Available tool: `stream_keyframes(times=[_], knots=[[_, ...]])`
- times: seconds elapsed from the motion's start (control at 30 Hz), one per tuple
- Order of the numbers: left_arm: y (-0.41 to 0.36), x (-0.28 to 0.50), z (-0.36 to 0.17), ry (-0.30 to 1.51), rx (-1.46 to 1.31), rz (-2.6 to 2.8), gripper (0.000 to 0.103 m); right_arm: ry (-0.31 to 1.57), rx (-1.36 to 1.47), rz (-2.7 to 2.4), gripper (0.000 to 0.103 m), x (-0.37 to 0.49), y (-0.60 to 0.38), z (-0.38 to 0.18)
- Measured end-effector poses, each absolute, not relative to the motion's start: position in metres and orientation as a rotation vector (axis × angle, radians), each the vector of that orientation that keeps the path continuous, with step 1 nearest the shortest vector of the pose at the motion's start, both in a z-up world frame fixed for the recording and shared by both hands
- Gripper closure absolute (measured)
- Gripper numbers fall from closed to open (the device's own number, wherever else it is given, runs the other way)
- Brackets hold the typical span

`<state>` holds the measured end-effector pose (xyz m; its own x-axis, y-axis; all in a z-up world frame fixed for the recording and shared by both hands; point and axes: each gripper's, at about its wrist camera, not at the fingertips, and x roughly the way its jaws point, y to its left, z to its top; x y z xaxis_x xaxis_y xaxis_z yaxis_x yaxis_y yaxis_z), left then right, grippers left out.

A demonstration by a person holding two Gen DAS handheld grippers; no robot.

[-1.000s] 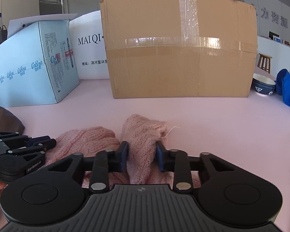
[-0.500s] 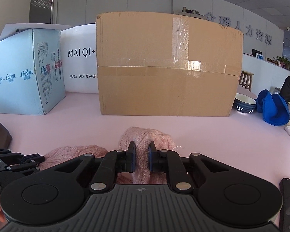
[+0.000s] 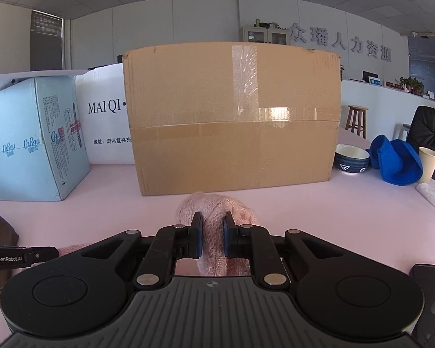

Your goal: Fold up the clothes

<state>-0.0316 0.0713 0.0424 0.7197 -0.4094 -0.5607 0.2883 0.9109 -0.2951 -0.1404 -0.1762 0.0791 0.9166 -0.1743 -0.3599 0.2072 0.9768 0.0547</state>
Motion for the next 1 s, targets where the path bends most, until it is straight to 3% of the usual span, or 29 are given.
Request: stream_keyframes(times=[0.57,0.77,0.97,1.0], knots=[[0.179,-0.032,0.075,0.494,-0.353,-0.174,0.102,0.275,0.117,-0.234,0.092,-0.167,-0.205,0.119],[0.201,-0.026,0.064,0.570,-0.348,-0.183,0.102,0.396,0.184,-0.341,0.093,-0.160,-0.241,0.074],[0.161,-0.032,0.058,0.578,-0.142,-0.176,0.100,0.538,0.209,-0.395,0.092,-0.152,-0.271,0.025],[0.154,-0.033,0.056,0.579,-0.101,-0.157,0.100,0.562,0.215,-0.387,0.088,-0.150,-0.274,0.019]])
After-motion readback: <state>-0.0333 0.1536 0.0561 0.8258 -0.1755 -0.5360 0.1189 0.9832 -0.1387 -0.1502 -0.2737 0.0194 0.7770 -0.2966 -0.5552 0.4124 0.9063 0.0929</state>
